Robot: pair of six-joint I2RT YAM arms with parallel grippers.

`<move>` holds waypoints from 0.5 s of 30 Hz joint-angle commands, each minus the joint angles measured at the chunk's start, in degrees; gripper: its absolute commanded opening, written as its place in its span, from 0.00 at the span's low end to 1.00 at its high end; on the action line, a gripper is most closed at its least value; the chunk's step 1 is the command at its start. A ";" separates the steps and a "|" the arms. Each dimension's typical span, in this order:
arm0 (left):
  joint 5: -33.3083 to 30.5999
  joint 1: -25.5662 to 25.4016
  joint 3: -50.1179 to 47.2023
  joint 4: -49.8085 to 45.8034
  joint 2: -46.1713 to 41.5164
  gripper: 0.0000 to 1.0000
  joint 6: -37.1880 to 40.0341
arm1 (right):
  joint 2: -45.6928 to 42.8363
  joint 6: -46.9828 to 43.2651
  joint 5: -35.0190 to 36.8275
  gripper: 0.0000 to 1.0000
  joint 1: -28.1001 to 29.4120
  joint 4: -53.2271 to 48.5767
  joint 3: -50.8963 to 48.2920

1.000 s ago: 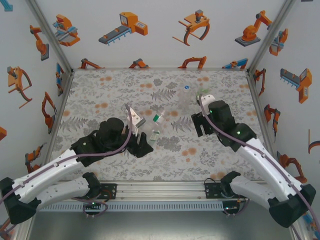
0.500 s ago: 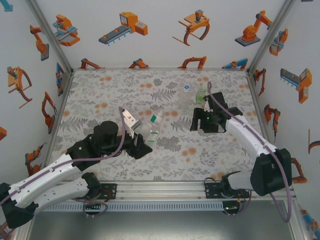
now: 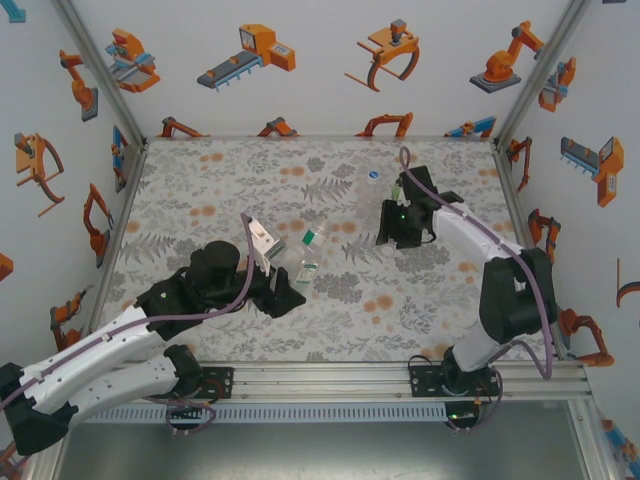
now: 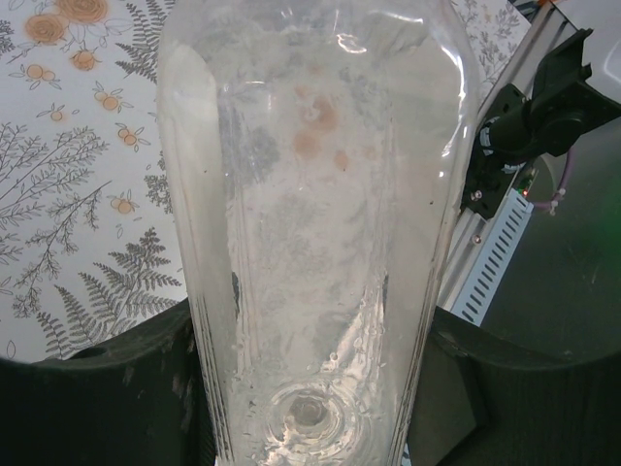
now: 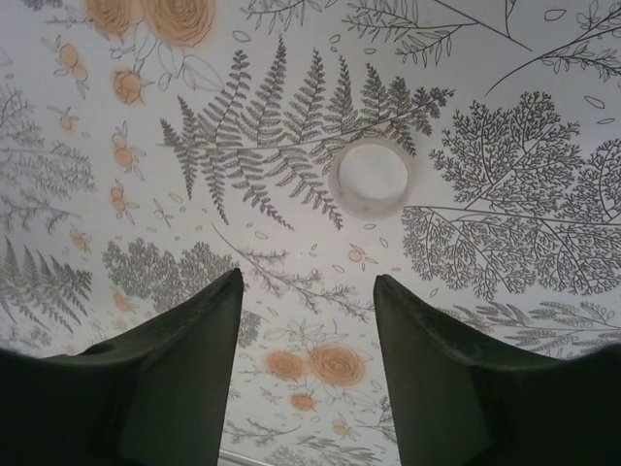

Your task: Screw on the bottle caps

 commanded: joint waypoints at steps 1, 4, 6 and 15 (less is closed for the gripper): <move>-0.11 0.38 0.53 1.49 0.19 0.04 -0.59 | 2.75 0.60 2.82 0.47 -0.25 -0.01 2.51; -0.12 0.37 0.72 0.82 0.55 0.04 -0.51 | 4.70 0.87 3.39 0.45 -0.26 0.64 3.10; -0.11 0.38 0.81 0.33 0.63 0.04 -0.38 | 5.66 1.04 4.14 0.45 -0.30 1.20 3.19; -1.09 0.73 1.17 -2.17 -0.76 0.04 0.02 | 9.16 0.73 5.79 0.44 -0.27 2.47 3.92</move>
